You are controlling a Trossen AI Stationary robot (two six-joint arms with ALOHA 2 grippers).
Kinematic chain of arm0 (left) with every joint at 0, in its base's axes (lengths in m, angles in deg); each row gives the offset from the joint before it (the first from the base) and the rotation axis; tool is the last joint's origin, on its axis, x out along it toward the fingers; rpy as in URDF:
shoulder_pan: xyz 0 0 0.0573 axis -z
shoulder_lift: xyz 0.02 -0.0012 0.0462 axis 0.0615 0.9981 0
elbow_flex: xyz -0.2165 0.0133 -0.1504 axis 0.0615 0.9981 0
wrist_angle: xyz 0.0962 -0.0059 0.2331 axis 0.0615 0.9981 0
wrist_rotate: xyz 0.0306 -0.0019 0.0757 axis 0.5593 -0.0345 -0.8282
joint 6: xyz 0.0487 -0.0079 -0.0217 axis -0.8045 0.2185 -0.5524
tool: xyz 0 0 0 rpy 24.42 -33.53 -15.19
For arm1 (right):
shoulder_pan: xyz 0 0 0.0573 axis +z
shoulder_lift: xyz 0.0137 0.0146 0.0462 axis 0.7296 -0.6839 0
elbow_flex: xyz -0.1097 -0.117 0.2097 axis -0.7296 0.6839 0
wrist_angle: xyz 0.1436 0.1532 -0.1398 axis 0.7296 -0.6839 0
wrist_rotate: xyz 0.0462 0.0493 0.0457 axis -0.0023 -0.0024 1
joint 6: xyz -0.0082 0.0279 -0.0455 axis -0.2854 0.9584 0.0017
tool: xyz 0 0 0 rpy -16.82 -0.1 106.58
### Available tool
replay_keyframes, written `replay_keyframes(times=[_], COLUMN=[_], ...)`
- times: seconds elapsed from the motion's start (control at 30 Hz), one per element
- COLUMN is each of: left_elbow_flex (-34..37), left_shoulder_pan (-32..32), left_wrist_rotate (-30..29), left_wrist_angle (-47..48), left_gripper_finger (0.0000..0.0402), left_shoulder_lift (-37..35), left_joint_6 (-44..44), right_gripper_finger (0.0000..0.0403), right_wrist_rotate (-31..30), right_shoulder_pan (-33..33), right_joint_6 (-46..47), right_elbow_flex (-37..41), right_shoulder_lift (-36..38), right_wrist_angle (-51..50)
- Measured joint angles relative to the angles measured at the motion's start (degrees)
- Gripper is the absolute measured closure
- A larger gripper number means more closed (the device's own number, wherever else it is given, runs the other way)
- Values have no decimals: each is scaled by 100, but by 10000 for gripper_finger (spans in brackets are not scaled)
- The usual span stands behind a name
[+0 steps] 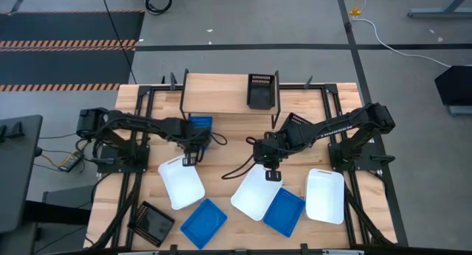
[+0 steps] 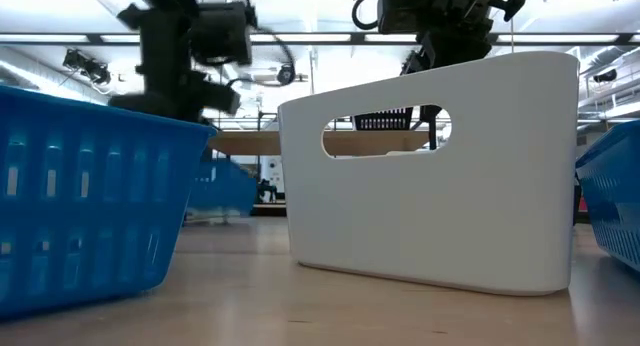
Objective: Stack baskets on shelf by color
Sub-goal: Put the top left blue bin on the shelf
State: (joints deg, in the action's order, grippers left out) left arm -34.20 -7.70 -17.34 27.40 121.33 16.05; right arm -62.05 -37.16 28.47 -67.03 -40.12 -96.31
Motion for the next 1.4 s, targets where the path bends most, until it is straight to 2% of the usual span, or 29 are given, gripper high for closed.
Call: replay_keyframes(times=[0.27, 0.53, 0.6, 0.77, 1.03, 1.3, 1.4], left_elbow_flex=[-1389, -2343, -2601, -3211, -3656, -3655, -3656], left_shoulder_pan=[416, 785, 839, 799, 279, -765, -1119], left_wrist_rotate=[14, 1002, 882, -61, -973, -1017, -787], left_wrist_angle=[996, 2044, 2487, 3218, 3254, 3231, 3028], left_gripper_finger=[393, 394, 394, 394, 394, 394, 394], left_shoulder_lift=[-1, -2, -2, 0, -2, -2, -2], left_joint_6=[326, 881, 882, 817, -14, -882, -1244], right_gripper_finger=[328, 328, 328, 328, 328, 328, 328], right_wrist_rotate=[44, 44, 44, 44, 70, 85, 83], right_shoulder_pan=[15, 17, 17, 17, 29, 213, 272], right_joint_6=[2, 2, 2, 4, 199, 214, 324], right_elbow_flex=[0, 0, 0, 0, 0, 0, 0], right_shoulder_lift=[0, 0, 0, 1, 408, 1077, 1303], right_wrist_angle=[-74, -133, -133, -96, 3, 90, 96])
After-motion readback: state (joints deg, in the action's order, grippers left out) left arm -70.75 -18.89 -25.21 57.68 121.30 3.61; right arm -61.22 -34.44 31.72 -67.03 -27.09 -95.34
